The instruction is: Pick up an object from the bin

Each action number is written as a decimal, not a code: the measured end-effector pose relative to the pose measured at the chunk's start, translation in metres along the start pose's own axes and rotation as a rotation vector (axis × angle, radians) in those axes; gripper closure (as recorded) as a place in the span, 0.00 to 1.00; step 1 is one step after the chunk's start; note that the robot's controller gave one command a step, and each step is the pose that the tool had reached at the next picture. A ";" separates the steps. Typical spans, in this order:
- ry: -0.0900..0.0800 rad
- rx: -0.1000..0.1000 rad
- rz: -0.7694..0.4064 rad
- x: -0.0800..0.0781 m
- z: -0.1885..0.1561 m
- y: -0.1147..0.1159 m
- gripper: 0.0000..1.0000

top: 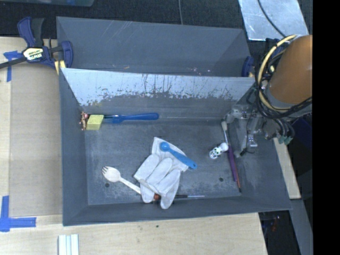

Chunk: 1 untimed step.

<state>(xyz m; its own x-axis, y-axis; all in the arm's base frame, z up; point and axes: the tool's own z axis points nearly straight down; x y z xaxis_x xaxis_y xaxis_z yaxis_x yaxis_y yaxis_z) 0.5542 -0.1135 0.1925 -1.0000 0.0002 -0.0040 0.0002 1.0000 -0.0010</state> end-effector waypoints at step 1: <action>-0.002 0.001 -0.266 -0.019 0.093 -0.023 0.00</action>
Offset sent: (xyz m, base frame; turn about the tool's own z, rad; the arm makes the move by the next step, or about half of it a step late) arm 0.0191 -0.0250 -0.0556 -0.4894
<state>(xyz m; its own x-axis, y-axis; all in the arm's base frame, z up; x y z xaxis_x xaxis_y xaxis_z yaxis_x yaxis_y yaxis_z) 0.5740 -0.1365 0.0999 -0.9648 -0.2630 -0.0054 -0.2630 0.9648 -0.0036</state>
